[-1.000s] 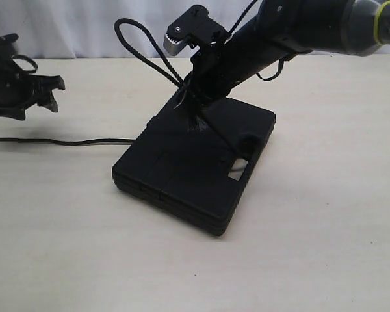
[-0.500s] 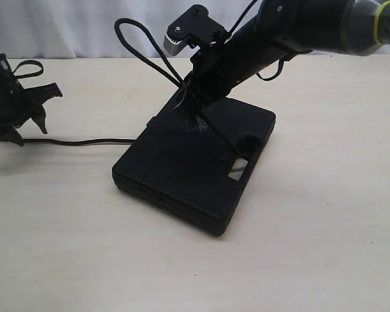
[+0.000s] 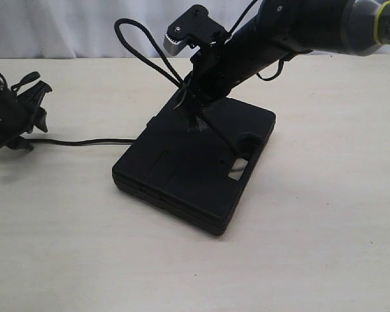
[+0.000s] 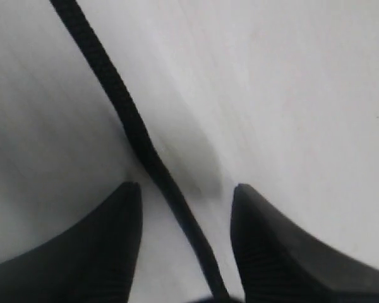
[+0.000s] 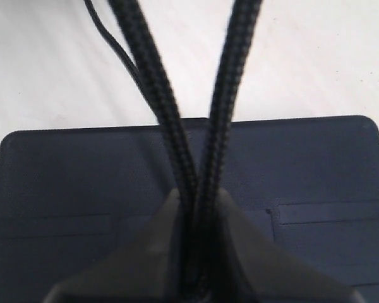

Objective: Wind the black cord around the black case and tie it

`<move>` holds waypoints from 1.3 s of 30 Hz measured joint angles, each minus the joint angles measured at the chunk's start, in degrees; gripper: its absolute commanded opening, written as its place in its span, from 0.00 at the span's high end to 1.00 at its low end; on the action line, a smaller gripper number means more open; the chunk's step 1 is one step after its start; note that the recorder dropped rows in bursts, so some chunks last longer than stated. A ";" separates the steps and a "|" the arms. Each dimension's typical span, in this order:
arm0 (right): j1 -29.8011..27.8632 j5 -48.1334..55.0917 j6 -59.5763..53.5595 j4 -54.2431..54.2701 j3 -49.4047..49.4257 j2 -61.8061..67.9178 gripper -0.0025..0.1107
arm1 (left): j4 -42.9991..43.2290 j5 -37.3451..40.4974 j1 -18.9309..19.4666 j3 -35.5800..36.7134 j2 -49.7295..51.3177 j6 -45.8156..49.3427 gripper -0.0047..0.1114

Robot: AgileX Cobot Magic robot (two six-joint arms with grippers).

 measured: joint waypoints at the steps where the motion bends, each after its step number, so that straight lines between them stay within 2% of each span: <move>1: 0.00 0.10 0.00 0.00 0.00 0.00 0.94 | 0.00 -0.15 0.00 0.00 0.00 0.00 0.58; 7: 0.00 0.10 0.13 0.00 0.00 0.00 0.94 | 0.00 -0.43 0.10 0.00 0.00 -0.22 0.59; 11: 0.00 0.10 0.13 0.00 0.00 0.00 0.94 | 0.00 -0.43 0.10 0.00 0.00 0.66 0.73; 15: 0.00 0.10 0.13 0.00 0.00 0.00 0.94 | 0.00 -0.54 0.10 0.00 0.03 1.09 0.80; 39: 0.00 0.10 1.11 0.00 0.00 0.00 0.94 | 0.00 -2.07 0.10 0.00 0.03 1.23 0.80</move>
